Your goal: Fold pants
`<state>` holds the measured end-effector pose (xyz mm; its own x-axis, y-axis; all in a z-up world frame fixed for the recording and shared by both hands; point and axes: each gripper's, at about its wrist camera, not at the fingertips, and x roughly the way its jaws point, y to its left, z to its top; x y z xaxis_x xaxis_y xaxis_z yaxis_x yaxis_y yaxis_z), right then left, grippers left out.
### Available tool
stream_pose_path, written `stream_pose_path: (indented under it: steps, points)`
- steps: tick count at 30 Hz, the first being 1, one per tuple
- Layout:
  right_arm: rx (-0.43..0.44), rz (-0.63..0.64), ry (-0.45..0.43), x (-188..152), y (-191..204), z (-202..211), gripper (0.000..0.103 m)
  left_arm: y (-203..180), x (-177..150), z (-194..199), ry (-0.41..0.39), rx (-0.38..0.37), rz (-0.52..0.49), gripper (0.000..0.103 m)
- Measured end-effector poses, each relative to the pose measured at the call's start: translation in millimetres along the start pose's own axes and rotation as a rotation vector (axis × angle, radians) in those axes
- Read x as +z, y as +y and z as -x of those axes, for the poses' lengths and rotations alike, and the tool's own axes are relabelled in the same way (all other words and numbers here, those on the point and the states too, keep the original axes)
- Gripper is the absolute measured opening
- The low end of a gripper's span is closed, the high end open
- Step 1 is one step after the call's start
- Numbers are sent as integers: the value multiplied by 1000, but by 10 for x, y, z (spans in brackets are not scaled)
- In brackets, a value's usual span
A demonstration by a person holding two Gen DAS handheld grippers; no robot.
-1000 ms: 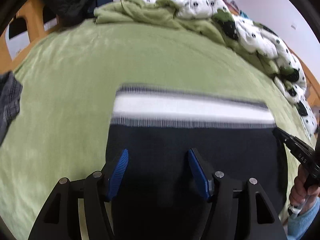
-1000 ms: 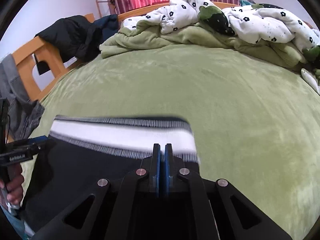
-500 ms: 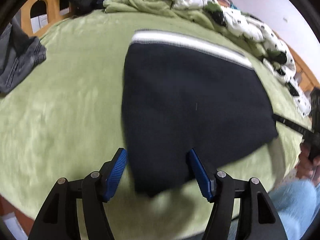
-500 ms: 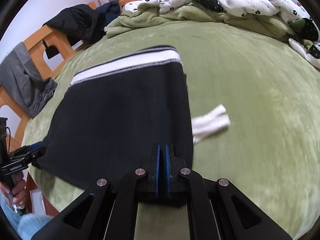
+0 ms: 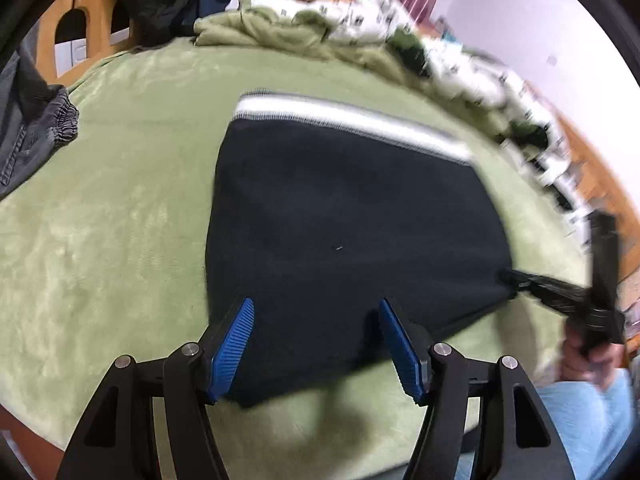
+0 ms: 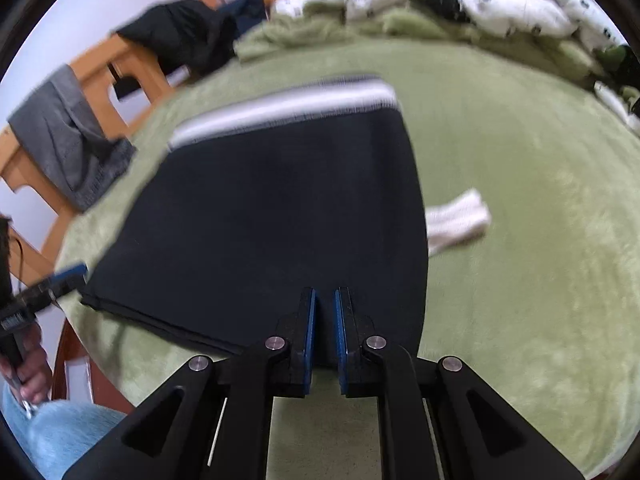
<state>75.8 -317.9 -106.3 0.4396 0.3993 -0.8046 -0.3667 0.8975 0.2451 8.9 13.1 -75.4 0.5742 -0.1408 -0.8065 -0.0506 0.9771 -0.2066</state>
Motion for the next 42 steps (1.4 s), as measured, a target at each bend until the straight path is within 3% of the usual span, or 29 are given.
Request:
stream_pose_path:
  steps: [2,6,8,10,12,14,18,19,23,26,28,30,33,42]
  points:
    - [7,3,2,-32,-29,-31,8,-74,-27,-91,10,69,-59,64]
    - [-3,-3,19,-99,-88,-3,7,-49,-163,-17,18,112,-108,64]
    - [-28,-3,20,-130,-109,59,7,85,-251,45,50,126,-81,65]
    - [-79,-12,0,-141,-121,188,8,198,-278,157,65,88,-11,63]
    - [-108,-32,-47,-117,-79,366,9,259,-235,386,27,87,56,61]
    - [-108,-55,-105,-89,-49,606,10,157,-154,746,-68,54,68,61]
    - [-77,-95,-192,-27,269,1097,37,-236,-94,1246,-169,-51,47,62]
    - [-71,-93,-206,-17,390,1146,39,-349,-108,1317,-183,-55,34,62]
    - [-113,-40,-275,-76,879,1351,44,-700,-255,1406,-238,29,-33,63]
    - [-100,-49,-241,-184,948,1320,44,-690,-361,1337,-217,39,-14,63]
    - [-108,-55,-220,-276,967,1273,55,-671,-386,1347,-195,75,-15,63]
    - [-170,-20,-216,-379,1007,1253,63,-659,-415,1420,-214,87,-19,63]
    - [-188,-5,-266,-455,1024,1381,82,-691,-446,1417,-204,123,-28,63]
    - [-149,-81,-272,-575,817,1429,84,-713,-454,1306,-180,125,3,64]
